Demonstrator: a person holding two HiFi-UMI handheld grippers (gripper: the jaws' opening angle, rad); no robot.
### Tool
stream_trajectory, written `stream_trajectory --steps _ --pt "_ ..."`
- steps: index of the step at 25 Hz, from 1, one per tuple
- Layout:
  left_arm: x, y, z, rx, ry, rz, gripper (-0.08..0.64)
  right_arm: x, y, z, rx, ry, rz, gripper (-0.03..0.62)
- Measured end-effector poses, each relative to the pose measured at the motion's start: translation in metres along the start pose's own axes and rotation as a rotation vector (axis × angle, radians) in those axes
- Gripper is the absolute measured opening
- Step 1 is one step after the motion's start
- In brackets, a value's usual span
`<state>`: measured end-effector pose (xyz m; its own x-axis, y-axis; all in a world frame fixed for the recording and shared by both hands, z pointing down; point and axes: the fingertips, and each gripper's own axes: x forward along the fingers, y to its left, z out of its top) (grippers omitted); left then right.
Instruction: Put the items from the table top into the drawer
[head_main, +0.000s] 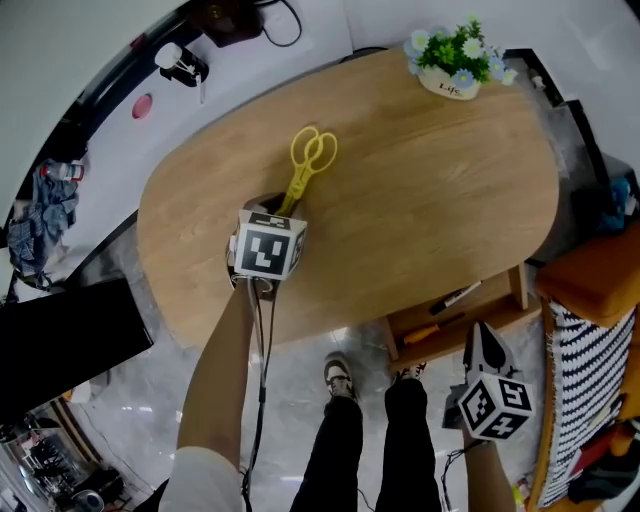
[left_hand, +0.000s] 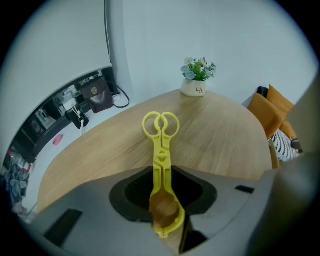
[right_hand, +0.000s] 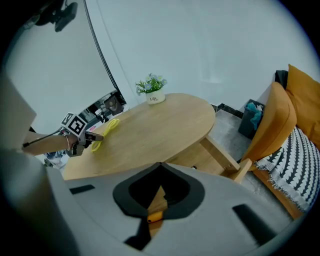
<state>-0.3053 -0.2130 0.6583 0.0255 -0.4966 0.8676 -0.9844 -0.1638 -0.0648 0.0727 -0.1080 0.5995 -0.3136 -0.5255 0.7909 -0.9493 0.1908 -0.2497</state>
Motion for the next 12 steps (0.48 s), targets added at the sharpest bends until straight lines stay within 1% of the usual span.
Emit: stream_trajectory --steps 9,12 --pt "-0.027 -0.019 0.0 0.033 -0.039 0.001 0.109 -0.02 -0.001 -0.006 0.014 -0.027 0.0 -0.008" --pt "-0.043 -0.028 -0.001 0.022 -0.059 -0.002 0.109 -0.03 0.0 -0.009 0.023 -0.044 0.002 -0.008"
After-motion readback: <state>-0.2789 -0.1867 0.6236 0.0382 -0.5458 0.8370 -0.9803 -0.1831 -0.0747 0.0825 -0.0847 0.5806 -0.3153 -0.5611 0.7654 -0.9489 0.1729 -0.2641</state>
